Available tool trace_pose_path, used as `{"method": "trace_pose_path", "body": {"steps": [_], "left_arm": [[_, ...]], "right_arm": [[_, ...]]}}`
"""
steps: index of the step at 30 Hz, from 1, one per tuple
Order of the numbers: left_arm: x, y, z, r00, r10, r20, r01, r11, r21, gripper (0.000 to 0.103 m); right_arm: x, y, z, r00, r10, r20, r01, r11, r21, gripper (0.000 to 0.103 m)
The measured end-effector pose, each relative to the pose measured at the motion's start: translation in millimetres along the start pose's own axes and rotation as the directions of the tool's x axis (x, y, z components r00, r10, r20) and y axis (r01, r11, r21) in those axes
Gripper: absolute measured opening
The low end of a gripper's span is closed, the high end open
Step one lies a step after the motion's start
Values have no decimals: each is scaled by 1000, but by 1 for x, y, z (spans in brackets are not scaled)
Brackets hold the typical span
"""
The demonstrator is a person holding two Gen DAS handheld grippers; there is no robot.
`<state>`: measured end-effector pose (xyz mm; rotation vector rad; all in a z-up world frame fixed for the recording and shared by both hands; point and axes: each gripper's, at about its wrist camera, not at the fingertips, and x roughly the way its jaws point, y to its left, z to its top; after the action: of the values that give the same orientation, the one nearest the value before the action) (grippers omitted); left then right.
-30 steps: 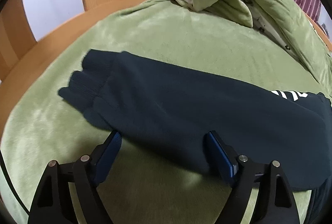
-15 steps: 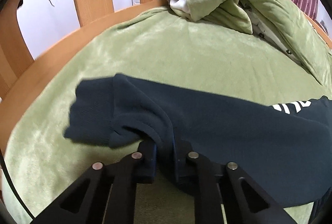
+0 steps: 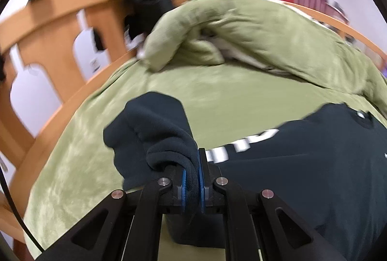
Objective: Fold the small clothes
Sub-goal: 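Carry the cuff across the sweatshirt body with the left tool, then open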
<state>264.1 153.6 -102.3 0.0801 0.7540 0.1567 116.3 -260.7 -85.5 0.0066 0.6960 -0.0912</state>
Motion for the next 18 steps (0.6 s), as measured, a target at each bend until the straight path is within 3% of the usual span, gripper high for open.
{"method": "trace_pose_path", "body": {"steps": [5,10,14,18], "left_arm": [[-26,-77,11,999,-48,3,47,996,77,8],[-46,-147,15,993,-120,4,119,990,80,8],[-58,-210,13,982,-189,-9,189,977,100,8],[-65,-273,4,974,-226,-10,225,963,145,8]], "right_arm": [[-15,-42,10,999,-1,37,0,999,32,95],[-28,-86,21,996,-34,77,31,999,36,95],[-32,-127,11,993,-64,97,57,996,75,95],[-25,-165,-3,995,-85,60,78,990,118,95]]}}
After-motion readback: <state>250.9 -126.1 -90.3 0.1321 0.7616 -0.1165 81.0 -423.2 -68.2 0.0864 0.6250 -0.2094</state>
